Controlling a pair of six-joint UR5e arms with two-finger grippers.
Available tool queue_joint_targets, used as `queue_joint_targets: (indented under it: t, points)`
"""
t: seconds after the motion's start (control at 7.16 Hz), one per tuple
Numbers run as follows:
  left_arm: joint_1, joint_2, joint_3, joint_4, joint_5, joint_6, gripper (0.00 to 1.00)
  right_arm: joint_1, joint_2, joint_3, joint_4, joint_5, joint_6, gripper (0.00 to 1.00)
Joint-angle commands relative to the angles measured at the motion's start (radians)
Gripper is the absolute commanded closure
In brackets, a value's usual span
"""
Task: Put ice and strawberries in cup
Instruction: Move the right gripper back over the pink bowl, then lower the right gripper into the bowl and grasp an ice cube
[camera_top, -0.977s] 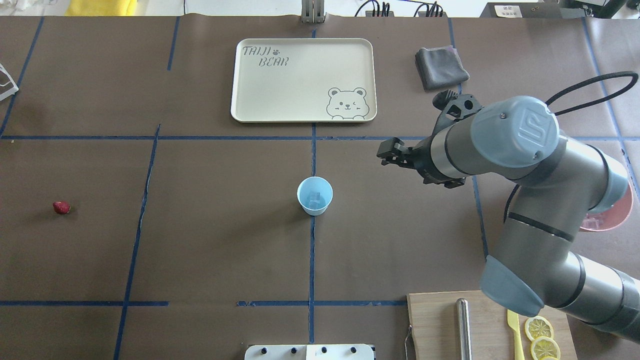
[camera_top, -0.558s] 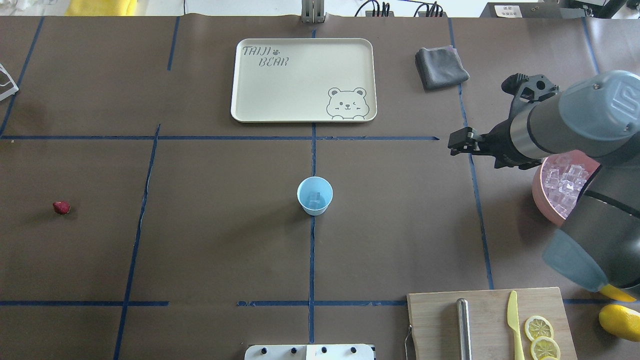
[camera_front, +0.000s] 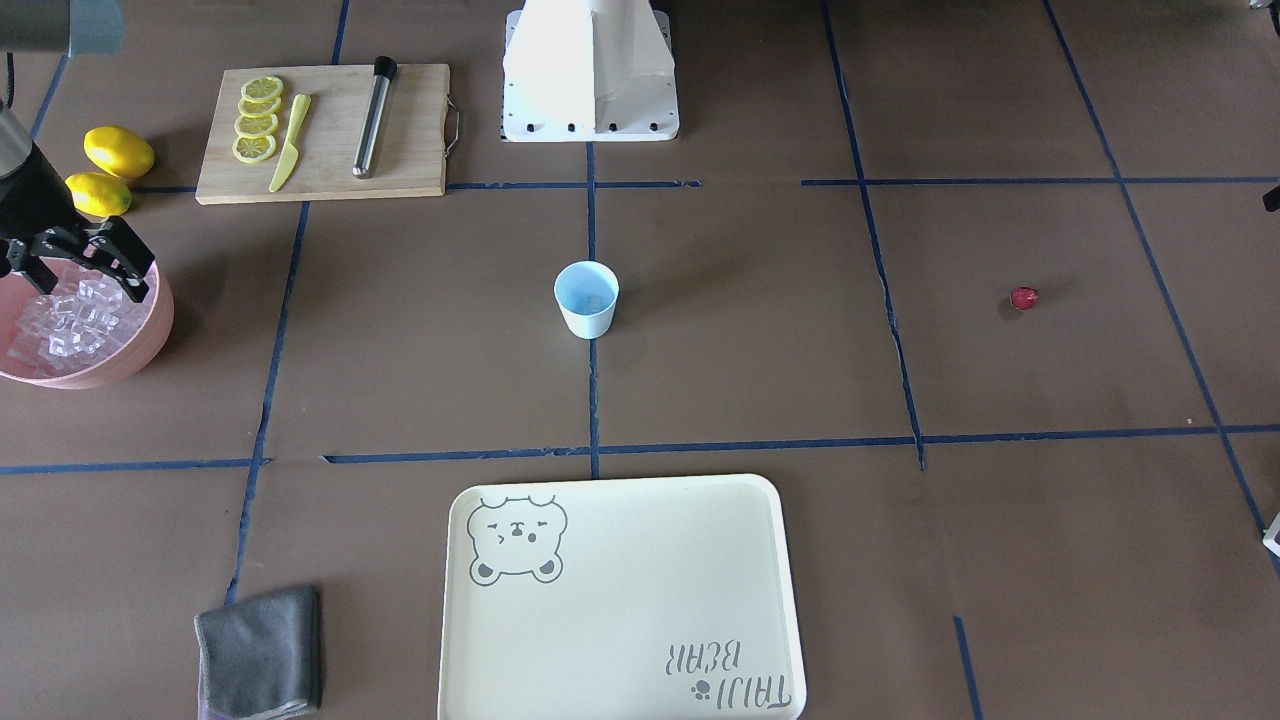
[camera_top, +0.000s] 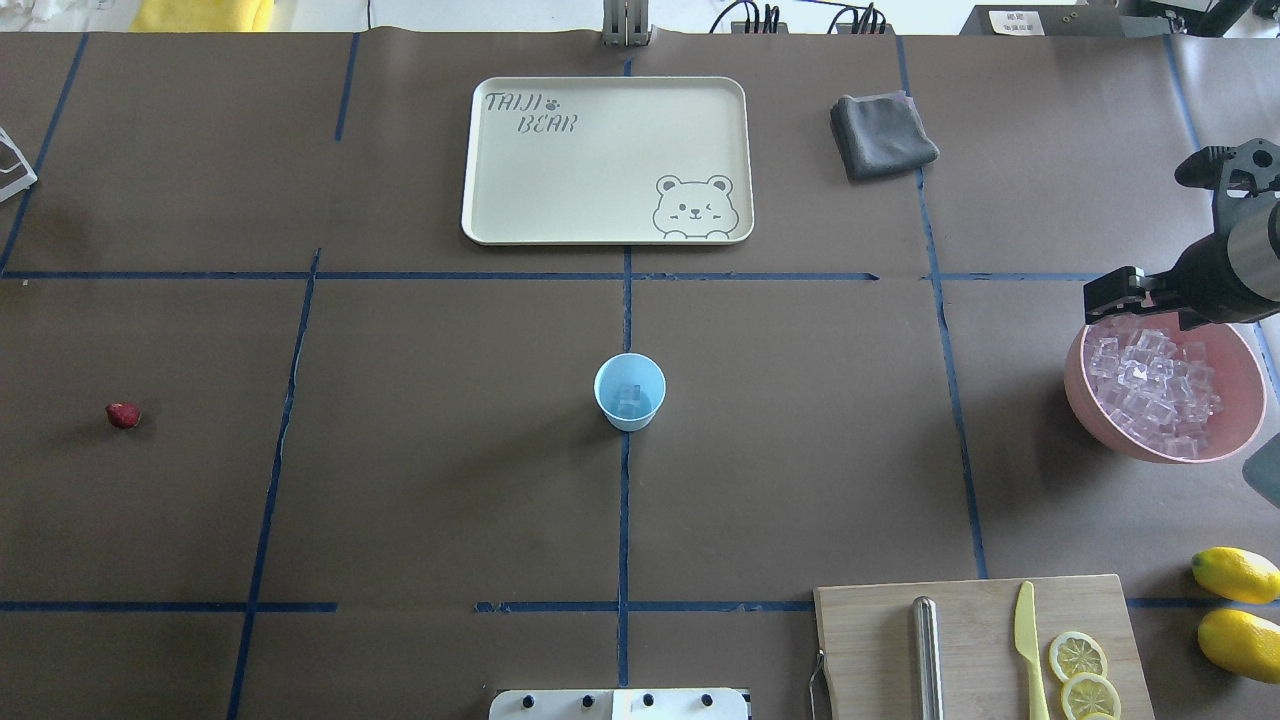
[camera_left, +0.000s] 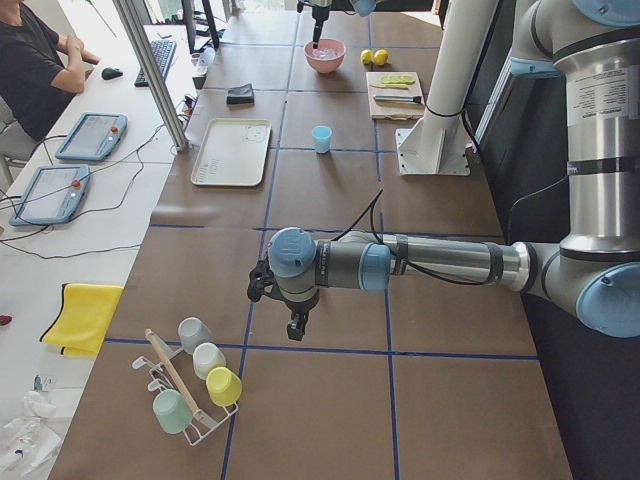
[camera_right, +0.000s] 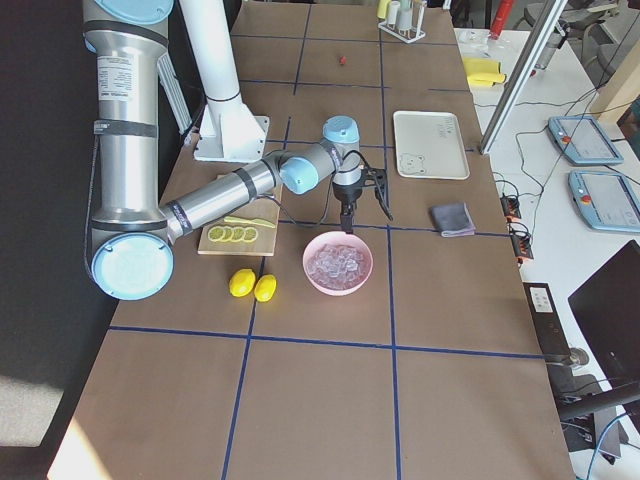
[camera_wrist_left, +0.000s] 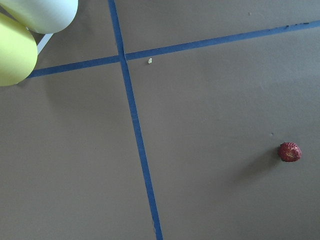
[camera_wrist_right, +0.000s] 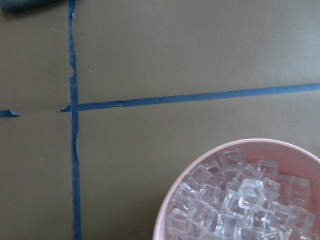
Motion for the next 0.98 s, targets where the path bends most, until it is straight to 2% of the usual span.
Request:
queue_joint_targets:
  t: [0.0, 0.28, 0.42, 0.84]
  points:
    - [0.0, 0.0, -0.002, 0.0, 0.0, 0.0, 0.0, 0.017, -0.01, -0.112, 0.033, 0.002, -0.026, 0.03]
    - [0.0, 0.0, -0.002, 0.0, 0.0, 0.0, 0.0, 0.017, -0.012, -0.177, 0.105, 0.029, -0.008, 0.08]
    - [0.0, 0.0, -0.002, 0.0, -0.002, 0.0, 0.0, 0.017, -0.012, -0.178, 0.105, 0.035, -0.009, 0.14]
    - [0.0, 0.0, -0.002, 0.0, -0.002, 0.001, 0.0, 0.015, -0.007, -0.197, 0.108, 0.035, -0.011, 0.21]
